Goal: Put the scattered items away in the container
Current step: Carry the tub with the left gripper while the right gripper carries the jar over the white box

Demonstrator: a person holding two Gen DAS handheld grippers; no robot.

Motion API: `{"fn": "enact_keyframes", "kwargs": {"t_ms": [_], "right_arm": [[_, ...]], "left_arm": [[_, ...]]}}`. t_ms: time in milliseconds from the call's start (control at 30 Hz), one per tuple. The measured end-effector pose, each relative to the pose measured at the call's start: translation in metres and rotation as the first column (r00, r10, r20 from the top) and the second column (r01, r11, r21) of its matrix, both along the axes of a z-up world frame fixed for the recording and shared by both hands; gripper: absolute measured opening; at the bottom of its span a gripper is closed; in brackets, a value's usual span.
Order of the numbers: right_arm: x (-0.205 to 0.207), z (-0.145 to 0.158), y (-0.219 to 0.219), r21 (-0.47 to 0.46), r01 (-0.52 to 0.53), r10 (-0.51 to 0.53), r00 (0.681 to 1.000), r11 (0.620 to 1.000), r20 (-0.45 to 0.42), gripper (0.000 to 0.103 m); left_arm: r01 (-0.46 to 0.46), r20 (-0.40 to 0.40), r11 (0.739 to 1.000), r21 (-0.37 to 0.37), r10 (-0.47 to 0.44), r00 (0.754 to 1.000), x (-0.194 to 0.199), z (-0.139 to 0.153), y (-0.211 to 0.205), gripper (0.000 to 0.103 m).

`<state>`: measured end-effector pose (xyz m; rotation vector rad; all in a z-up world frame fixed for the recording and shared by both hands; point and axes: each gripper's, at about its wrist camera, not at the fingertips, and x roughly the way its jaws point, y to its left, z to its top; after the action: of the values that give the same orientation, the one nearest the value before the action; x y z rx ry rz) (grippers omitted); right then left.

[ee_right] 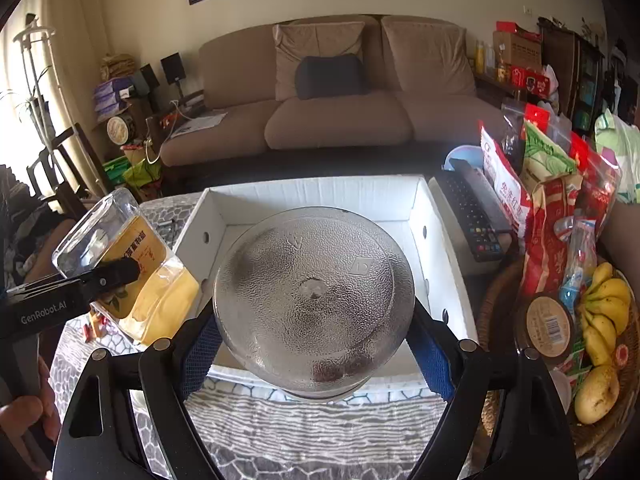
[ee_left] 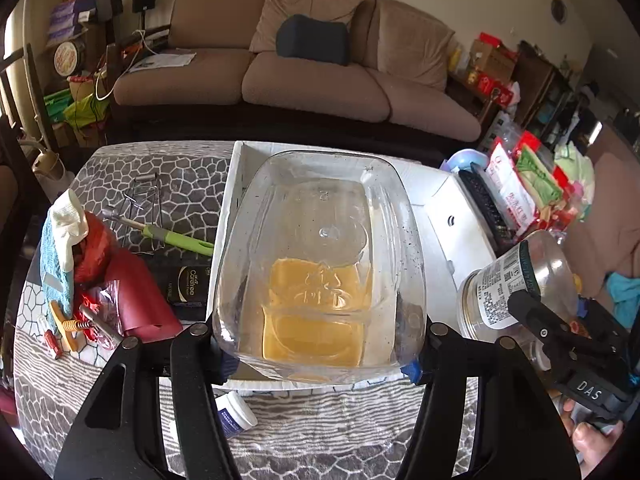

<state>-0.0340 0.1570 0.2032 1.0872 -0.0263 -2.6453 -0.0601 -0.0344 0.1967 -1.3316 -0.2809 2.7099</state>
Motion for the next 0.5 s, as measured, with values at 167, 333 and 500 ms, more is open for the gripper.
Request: {"fn": "enact_keyframes", "kwargs": {"t_ms": [167,333,500], "right_arm": [[-0.035,-0.040,-0.002,-0.040,0.013,-0.010,0.996,0.999,0.087,0.087],[-0.058,-0.079,-0.016,-0.051,0.018,-0.009,0.986,0.999,0.164,0.087],[-0.069,-0.102,-0.018,-0.046,0.015,-0.006,0.981,0.999,0.196,0.087]], "left_arm": [[0.002,0.051,1.000,-0.004,-0.002,0.999,-0.018,-0.039,0.006,0.058],[0.003,0.098,1.000,-0.014,-0.001,0.995,-0.031,-0.069,0.007,0.058],[0.007,0.112,1.000,-0.005,-0.006,0.994,-0.037,-0.083,0.004,0.058]]}}
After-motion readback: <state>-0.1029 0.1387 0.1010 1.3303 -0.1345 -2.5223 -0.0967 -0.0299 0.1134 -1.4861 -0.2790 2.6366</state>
